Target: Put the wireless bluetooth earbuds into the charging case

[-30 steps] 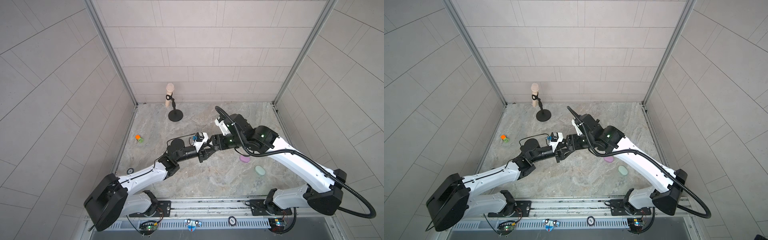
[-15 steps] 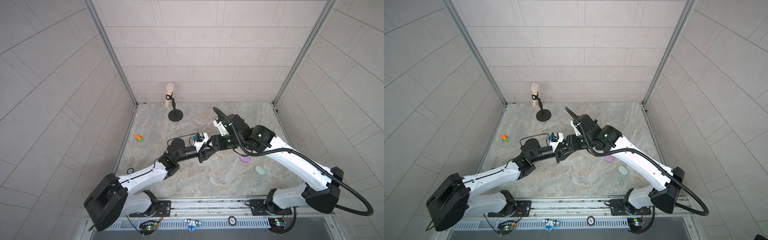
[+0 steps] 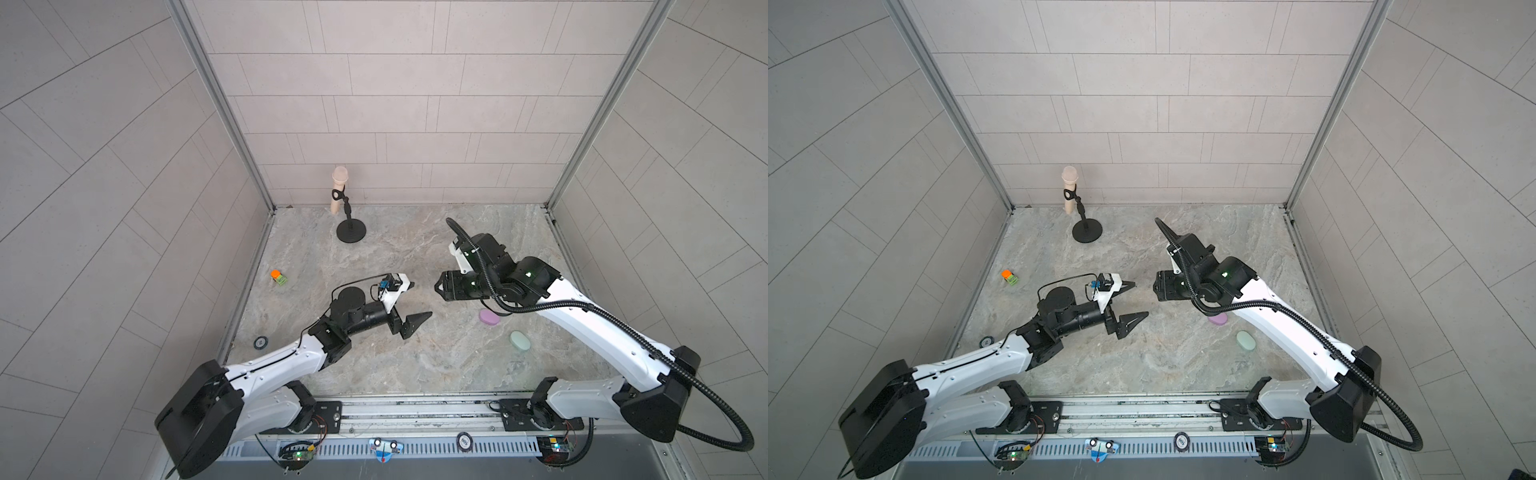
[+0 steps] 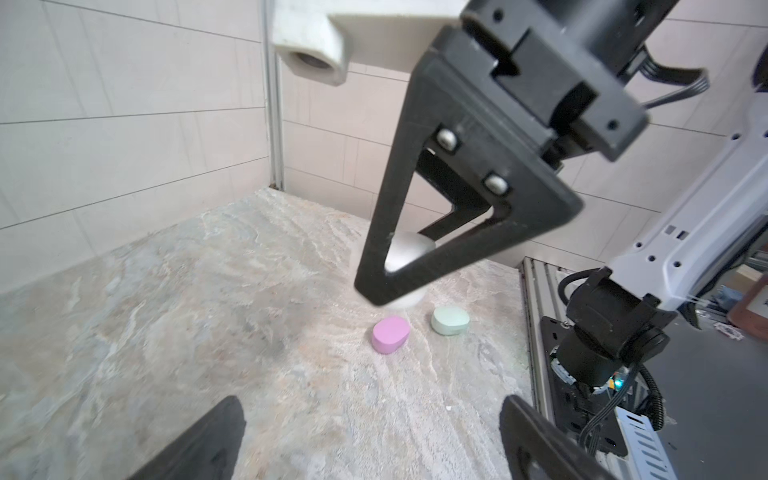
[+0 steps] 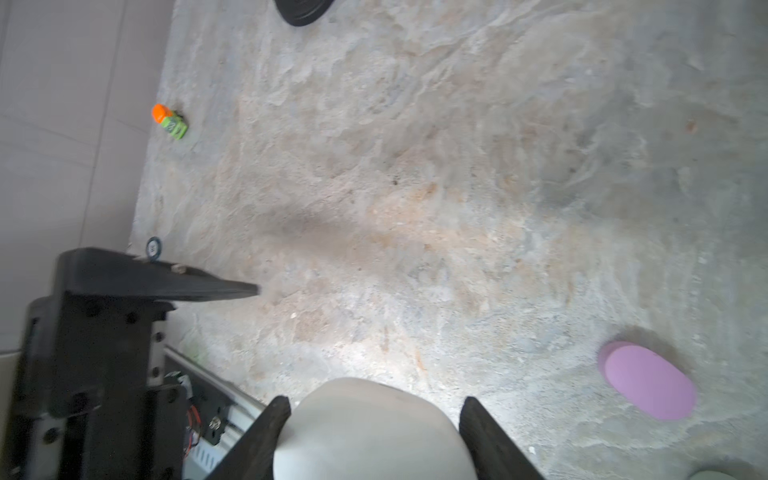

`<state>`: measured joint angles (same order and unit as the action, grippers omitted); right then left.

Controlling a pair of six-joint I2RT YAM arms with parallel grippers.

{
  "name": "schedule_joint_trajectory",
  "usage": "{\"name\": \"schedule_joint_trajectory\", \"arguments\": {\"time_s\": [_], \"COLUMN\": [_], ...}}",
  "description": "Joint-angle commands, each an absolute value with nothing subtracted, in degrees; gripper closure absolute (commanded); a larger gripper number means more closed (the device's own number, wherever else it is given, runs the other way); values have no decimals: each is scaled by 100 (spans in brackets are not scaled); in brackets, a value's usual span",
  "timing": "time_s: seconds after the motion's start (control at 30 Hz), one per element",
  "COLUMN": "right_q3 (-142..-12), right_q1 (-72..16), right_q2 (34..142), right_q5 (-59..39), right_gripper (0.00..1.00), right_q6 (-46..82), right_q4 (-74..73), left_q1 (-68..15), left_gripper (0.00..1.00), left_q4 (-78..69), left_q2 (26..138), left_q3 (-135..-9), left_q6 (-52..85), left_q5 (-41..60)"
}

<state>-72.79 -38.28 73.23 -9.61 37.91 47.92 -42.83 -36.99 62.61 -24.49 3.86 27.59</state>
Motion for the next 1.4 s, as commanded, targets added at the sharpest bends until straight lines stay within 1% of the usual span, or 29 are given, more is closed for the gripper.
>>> {"name": "schedule_joint_trajectory", "arguments": {"time_s": [0.0,0.2,0.33,0.63,0.77,0.83,0.9,1.0,1.13,1.27,1.37], "right_q3": [-6809,-5835,-5080,-4209,-4022,-3971,-3972,-4032,-4255,-4619,-4882], "right_q1": [-3595,-3451,-3446,-3460,-3486,-3481,-3485,-3494,-3480,-3451,-3404], "right_q2": [7242,7525,7662,8081,8152,8175,8173,8052,7791,7364,7109], "right_q5": [-494,-257,-194,-88,-65,-53,-53,-8,104,349,905], "right_gripper": [54,53,53,51,47,43,34,25,16,9,1], "right_q6": [3585,3547,3544,3446,3454,3454,3449,3398,3261,3078,2642], "right_q4": [4628,4030,3355,2538,2414,2417,2465,2630,3020,3430,3590], "left_q1": [-4307,-4306,-4307,-4303,-4297,-4290,-4273,-4188,-4011,-3710,-3203], "left_gripper": [0,0,0,0,0,0,0,0,0,0,0], "left_q4": [-3205,-2523,-2255,-2219,-2192,-2105,-1999,-1751,-1448,-1153,-1002], "left_q2": [5888,5329,5255,5439,5413,5397,5350,5249,4979,4606,4387], "left_q3": [-2239,-2027,-2003,-2048,-2071,-2099,-2118,-2163,-2179,-2054,-2013], "left_q6": [522,628,680,800,831,817,804,810,787,694,422], "left_q5": [1987,1054,611,328,164,31,-118,-367,-656,-1336,-1316]}}
